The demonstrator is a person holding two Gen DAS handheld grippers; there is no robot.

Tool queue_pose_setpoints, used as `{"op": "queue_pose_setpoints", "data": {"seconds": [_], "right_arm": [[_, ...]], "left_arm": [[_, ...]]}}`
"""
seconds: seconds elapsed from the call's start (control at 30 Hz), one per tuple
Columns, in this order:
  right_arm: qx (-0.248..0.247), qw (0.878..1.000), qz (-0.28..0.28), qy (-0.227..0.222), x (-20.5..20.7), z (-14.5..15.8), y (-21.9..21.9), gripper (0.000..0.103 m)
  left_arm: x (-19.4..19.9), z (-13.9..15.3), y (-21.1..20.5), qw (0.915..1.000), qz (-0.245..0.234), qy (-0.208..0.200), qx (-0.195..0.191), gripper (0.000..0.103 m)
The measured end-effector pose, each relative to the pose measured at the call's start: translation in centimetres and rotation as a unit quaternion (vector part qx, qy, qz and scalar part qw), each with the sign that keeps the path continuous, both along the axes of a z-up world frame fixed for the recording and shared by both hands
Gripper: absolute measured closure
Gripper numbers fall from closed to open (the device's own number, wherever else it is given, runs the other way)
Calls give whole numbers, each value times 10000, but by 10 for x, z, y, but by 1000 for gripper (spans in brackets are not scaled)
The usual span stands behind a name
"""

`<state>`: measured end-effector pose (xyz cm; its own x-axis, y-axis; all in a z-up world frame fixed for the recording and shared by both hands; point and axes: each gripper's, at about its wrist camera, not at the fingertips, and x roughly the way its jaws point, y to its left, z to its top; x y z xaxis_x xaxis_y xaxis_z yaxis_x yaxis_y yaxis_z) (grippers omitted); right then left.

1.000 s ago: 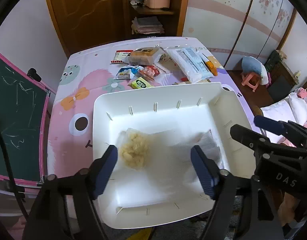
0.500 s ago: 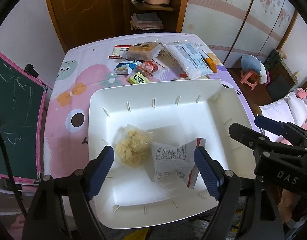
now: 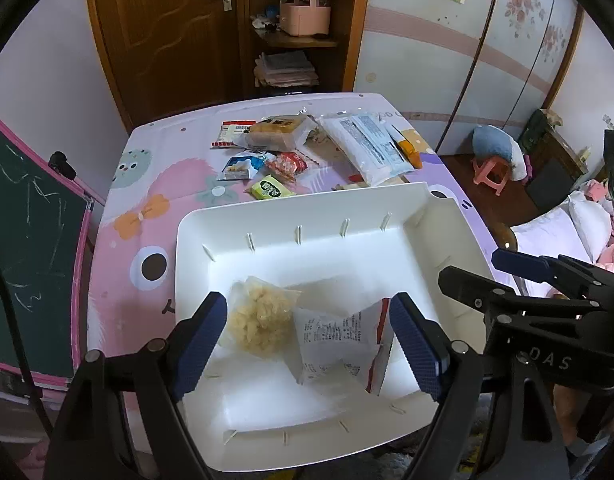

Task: Organize snacks
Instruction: 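Grasp the large clear packet with the left gripper while the right grasps the orange-white bar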

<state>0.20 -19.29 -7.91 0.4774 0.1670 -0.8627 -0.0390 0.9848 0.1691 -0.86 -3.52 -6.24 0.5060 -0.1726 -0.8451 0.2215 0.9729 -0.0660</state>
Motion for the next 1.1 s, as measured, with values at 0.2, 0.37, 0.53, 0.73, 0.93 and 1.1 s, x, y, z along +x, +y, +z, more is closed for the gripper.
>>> {"op": "queue_pose_setpoints", "data": {"seconds": [0.2,0.37,0.53,0.73,0.93,1.1], "right_arm": [[52,9998,-11,-168,0,5,-4,31],[62,9976,-171,-674,-3,22,-14,31],[262,9920,-169,-1222,0,44,-27,31],[449,9843,-162,-1699,6,70,-43,31],[233,9870,-88,-1590,28,100,-65,31],[-390,9812,-195,-1880,48,132,-85,31]], "left_arm": [[5,5,-1,9998,69,-55,175,21],[23,14,0,9998,129,142,84,21],[34,29,-6,9994,157,-87,297,21],[49,53,-15,9975,68,-320,621,21],[68,100,-30,9923,-87,-847,896,20],[96,142,-43,9899,-247,-1088,875,16]]}}
